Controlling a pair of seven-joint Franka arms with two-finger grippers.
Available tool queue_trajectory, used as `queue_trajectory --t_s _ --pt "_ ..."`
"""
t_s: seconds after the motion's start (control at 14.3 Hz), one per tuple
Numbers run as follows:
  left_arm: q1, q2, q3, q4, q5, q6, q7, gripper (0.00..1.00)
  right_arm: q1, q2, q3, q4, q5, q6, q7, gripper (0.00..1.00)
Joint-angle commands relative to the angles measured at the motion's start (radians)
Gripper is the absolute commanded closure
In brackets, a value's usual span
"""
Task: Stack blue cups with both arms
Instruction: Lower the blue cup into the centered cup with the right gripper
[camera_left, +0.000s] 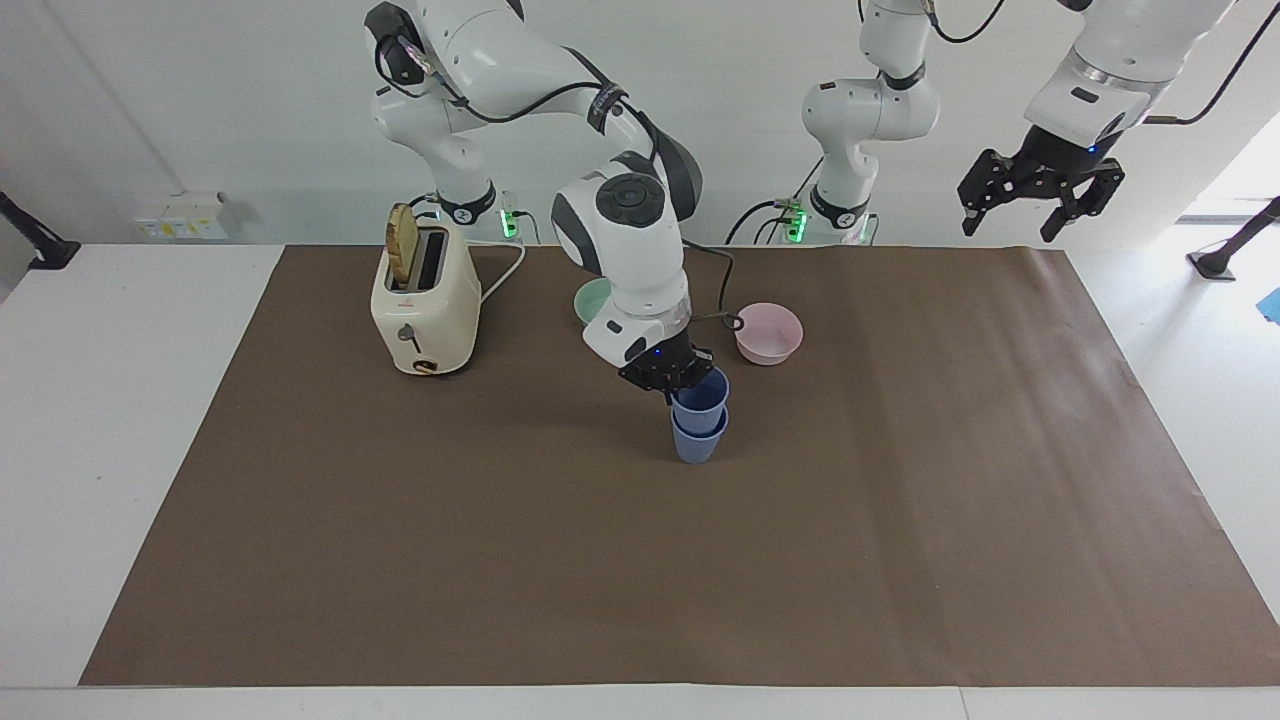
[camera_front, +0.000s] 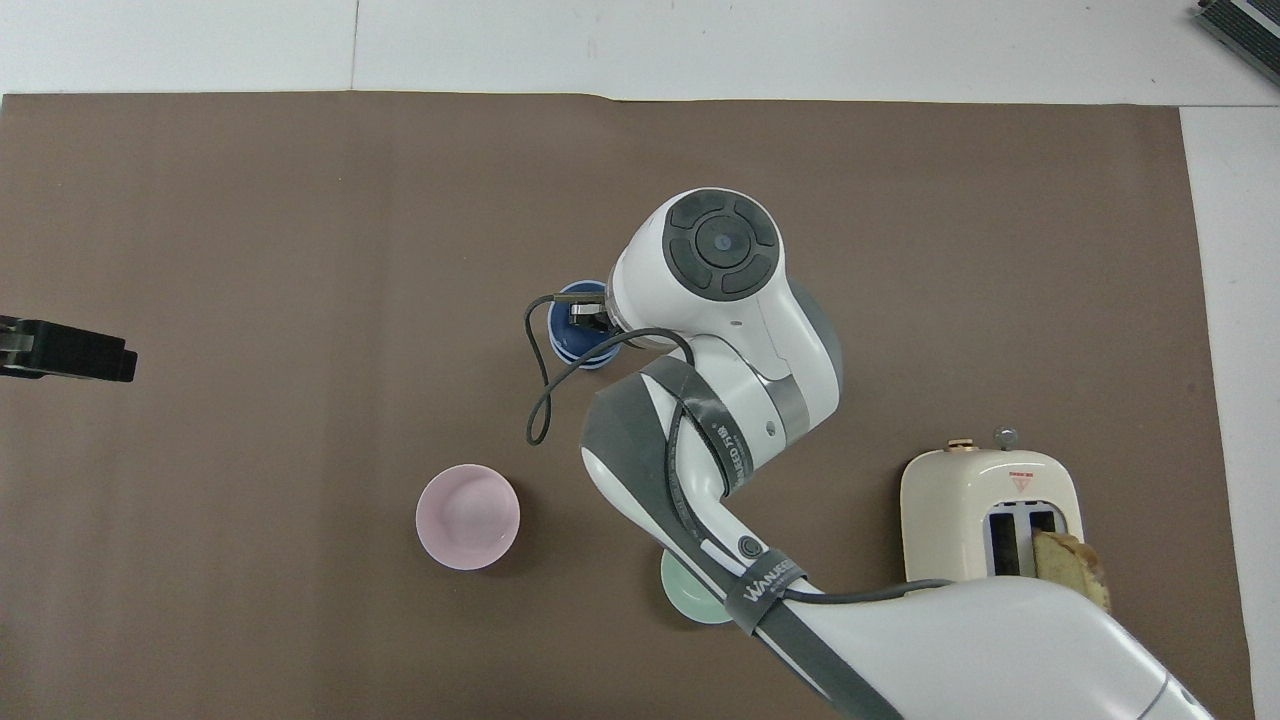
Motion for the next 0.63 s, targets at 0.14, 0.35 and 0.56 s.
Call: queue_trajectory --t_s 0.14,0.35,0.56 --pt "0.015 -0.007 -0.009 0.010 0.009 -0.021 0.008 0.00 -0.008 0.006 0.004 -0.009 -0.001 0.026 -0.001 0.96" --pt "0.015 -0.007 -0.009 0.009 0.009 -0.021 0.008 0.00 -0.010 0.006 0.004 -0.009 0.002 0.026 0.007 0.66" --pt "0.015 -0.007 -0.009 0.010 0.009 -0.021 0.008 0.00 -0.008 0.006 0.004 -0.007 0.004 0.026 0.010 0.50"
